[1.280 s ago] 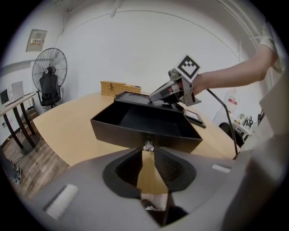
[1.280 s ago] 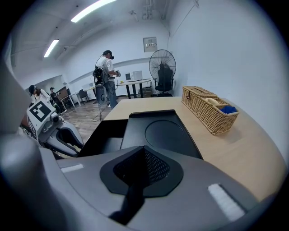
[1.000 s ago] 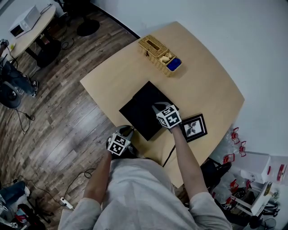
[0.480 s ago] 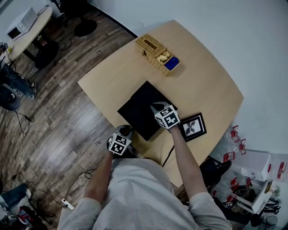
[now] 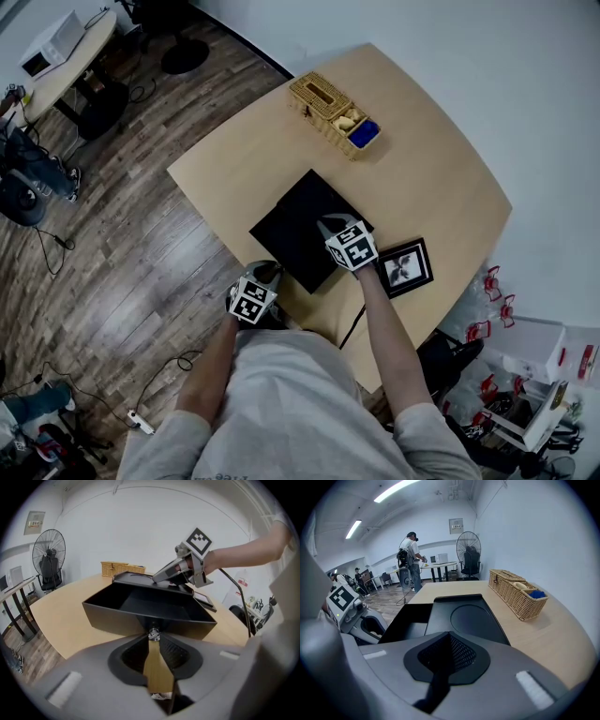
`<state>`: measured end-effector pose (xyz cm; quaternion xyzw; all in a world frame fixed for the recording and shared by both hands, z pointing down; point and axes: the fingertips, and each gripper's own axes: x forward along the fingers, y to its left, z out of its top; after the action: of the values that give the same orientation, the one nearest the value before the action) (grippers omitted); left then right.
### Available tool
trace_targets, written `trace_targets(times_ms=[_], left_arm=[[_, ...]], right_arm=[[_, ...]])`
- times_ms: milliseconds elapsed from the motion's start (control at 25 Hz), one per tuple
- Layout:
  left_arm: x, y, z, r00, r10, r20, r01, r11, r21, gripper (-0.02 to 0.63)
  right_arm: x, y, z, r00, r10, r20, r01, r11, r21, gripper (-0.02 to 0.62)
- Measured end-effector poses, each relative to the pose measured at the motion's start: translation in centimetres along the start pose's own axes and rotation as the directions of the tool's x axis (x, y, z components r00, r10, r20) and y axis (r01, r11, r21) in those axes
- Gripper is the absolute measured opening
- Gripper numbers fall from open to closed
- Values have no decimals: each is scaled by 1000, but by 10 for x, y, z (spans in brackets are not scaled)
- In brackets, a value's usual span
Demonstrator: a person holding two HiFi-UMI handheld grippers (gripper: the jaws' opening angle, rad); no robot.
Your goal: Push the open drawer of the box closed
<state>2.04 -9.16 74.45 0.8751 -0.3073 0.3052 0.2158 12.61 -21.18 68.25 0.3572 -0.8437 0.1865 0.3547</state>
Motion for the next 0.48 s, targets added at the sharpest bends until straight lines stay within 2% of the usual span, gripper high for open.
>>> trace_targets(times_ms=[480], left_arm=[[6,-5,6,1000,-4,0,4,1000,14,127]], right_arm=[[-1,-1,-3,1000,1,1,-1,1000,-2,2]])
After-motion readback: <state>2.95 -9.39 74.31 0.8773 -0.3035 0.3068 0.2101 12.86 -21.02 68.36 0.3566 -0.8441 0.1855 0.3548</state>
